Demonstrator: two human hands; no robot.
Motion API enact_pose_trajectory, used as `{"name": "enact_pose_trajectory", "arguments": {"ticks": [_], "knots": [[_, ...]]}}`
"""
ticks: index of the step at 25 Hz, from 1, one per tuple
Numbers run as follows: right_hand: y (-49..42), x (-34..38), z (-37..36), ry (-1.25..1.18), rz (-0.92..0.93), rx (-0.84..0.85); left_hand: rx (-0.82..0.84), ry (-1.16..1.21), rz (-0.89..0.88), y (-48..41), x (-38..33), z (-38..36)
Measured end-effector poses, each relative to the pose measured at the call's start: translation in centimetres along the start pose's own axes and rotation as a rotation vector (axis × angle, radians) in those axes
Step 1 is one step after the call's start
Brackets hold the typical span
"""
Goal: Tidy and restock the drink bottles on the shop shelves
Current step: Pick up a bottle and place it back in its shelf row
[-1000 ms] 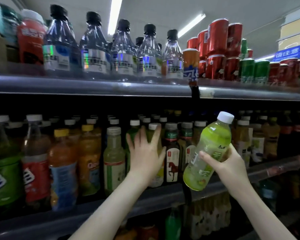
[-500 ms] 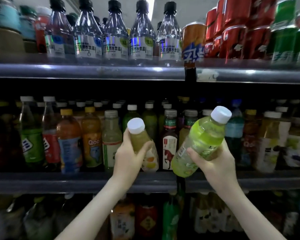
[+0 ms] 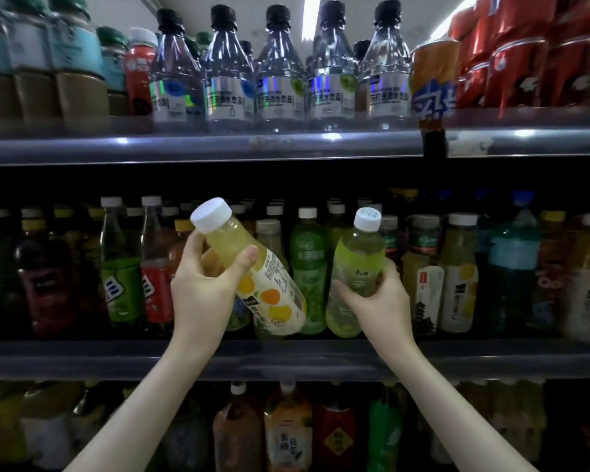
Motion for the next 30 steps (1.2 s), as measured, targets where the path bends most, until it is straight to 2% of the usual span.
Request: {"name": "enact_pose_trajectory", "arguments": {"ticks": [6, 10, 11, 13, 16, 18, 19, 20, 22, 25, 30], "knots": [[-1.3, -0.1, -2.8, 0.384, -0.061, -0.085, 0.124, 0.027, 0.097, -0.3, 3.4, 2.2], [-1.6, -0.5, -2.8, 0.769, -0.162, -0.150, 0.216, 0.073, 0.075, 0.4, 3.3, 1.1], [-1.7, -0.6, -2.9, 0.800, -0.163, -0.159, 0.234, 0.081, 0.070, 0.7, 3.3, 0.6], [-1.1, -0.2, -2.7, 0.738, -0.112, -0.153, 0.270, 0.096, 0.070, 1.5, 3.2, -0.7], [2.2, 1.6, -1.6, 0.409, 0.085, -0.073, 0.341, 0.140, 0.101, 3.7, 3.1, -3.1], [6.2, 2.4, -0.8, 0.272, 0.203, 0.141, 0.406, 0.169, 0.112, 5.7, 3.2, -5.0], [8.3, 2.1, -0.6, 0.266, 0.193, 0.283, 0.443, 0.171, 0.113, 6.8, 3.3, -6.1], [10.3, 1.2, -0.2, 0.285, 0.140, 0.403, 0.477, 0.159, 0.117, 8.1, 3.4, -7.4], [13.2, -1.7, 1.2, 0.297, -0.020, 0.502, 0.547, 0.122, 0.134, 10.8, 4.0, -10.3], [15.9, -6.5, 4.8, 0.228, -0.181, 0.493, 0.697, 0.054, 0.180, 15.0, 4.7, -16.0], [18.9, -15.8, 15.0, 0.057, -0.449, 0.511, 0.945, 0.125, 0.443, 20.1, 8.7, -27.7]]}}
Point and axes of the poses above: each hand's wrist, its own y-axis away from the middle knuckle, its own z-axis out of the back of the hand, x = y × z, the point moved 5 cm from there along -y, towards the middle knuckle, and after that the axes turned 11 degrees about x, right-handed, at the moved point
